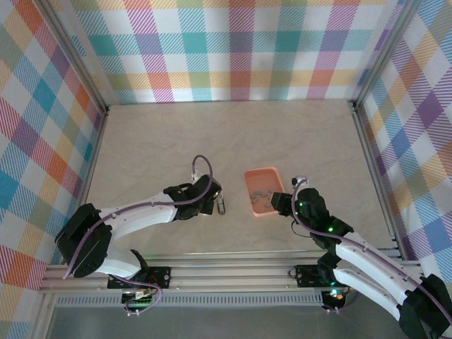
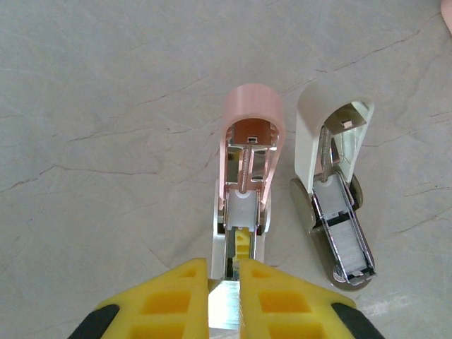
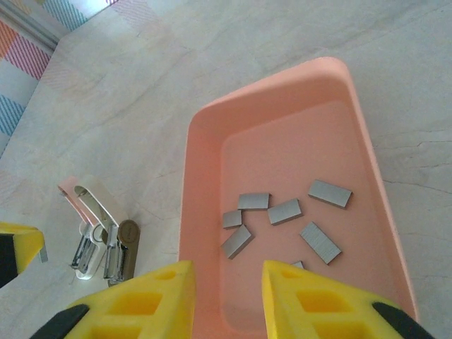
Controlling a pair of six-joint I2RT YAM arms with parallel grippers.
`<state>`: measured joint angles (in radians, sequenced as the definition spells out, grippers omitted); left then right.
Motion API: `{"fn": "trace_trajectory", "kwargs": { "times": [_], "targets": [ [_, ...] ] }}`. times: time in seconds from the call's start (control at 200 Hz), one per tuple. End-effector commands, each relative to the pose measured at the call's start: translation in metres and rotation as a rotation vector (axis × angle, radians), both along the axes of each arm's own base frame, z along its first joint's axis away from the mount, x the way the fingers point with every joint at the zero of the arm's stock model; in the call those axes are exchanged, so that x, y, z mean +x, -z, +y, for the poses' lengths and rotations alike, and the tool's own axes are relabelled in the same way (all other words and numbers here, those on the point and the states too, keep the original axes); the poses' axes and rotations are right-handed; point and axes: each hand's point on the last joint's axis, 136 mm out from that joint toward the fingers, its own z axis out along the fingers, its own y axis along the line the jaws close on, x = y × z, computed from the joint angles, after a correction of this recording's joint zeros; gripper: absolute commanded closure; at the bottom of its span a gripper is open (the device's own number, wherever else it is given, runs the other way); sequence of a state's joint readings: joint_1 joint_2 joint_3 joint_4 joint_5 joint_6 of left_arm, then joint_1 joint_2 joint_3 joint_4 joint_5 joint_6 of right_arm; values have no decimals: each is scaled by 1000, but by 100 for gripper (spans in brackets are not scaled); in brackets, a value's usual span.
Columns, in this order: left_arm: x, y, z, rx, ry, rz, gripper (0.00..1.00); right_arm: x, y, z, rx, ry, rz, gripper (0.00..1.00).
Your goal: Load the staples into the stapler
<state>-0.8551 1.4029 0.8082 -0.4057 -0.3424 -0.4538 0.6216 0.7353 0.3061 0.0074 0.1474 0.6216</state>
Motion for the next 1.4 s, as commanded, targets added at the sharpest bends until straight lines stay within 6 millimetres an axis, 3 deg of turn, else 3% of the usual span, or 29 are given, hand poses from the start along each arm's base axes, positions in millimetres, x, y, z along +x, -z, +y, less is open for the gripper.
{"fn": "trace_trajectory", "kwargs": {
  "times": [0.0, 0.78, 1.395],
  "targets": [
    [6, -5, -7, -29, 26, -62, 86, 1, 2, -6, 3, 34, 4, 68],
    [6, 23, -7, -40, 38, -39, 86, -3, 0, -12, 18, 65, 21, 69],
    [4, 31, -1, -4, 33, -17, 86, -4, 1, -14, 14, 73, 25, 69]
  ]
}}
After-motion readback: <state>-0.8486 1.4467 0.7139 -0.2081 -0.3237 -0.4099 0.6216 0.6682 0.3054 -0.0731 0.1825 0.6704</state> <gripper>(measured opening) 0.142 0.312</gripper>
